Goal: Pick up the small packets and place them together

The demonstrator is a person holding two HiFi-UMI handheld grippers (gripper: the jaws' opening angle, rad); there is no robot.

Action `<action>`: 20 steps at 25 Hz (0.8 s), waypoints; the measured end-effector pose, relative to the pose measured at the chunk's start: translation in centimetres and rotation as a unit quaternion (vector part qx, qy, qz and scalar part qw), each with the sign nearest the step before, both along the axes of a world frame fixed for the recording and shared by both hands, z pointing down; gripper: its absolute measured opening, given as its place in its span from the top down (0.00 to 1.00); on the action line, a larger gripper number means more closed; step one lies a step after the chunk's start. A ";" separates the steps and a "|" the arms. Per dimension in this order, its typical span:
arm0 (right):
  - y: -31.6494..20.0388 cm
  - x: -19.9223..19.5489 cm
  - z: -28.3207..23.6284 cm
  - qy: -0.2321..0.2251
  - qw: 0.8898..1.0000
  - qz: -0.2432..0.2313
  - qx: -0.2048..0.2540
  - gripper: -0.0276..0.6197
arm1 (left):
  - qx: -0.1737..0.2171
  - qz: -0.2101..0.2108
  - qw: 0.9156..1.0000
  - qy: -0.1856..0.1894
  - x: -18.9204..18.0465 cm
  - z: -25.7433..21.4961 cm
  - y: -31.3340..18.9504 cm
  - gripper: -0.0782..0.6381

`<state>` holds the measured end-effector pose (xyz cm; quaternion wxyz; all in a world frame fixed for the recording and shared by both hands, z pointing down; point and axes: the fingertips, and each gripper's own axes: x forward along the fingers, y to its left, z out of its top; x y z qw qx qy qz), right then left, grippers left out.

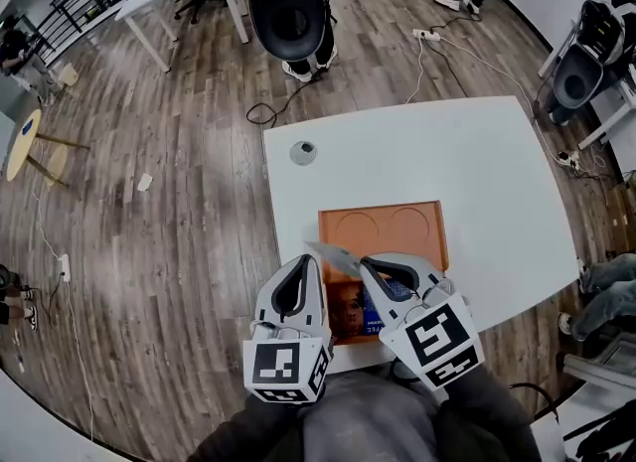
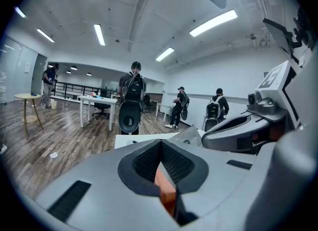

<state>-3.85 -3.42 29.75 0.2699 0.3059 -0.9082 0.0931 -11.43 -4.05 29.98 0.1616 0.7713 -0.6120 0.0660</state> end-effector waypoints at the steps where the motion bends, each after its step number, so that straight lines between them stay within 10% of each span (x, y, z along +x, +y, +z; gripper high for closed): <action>1: -0.4 0.2 0.2 -0.001 1.000 0.003 -0.002 0.95 | -0.002 -0.001 1.000 -0.001 0.1 0.1 -0.2 0.90; 20: -5.7 2.6 6.4 0.005 0.996 0.056 -0.074 0.95 | -0.050 -0.023 0.998 -0.008 0.3 3.2 -2.4 0.90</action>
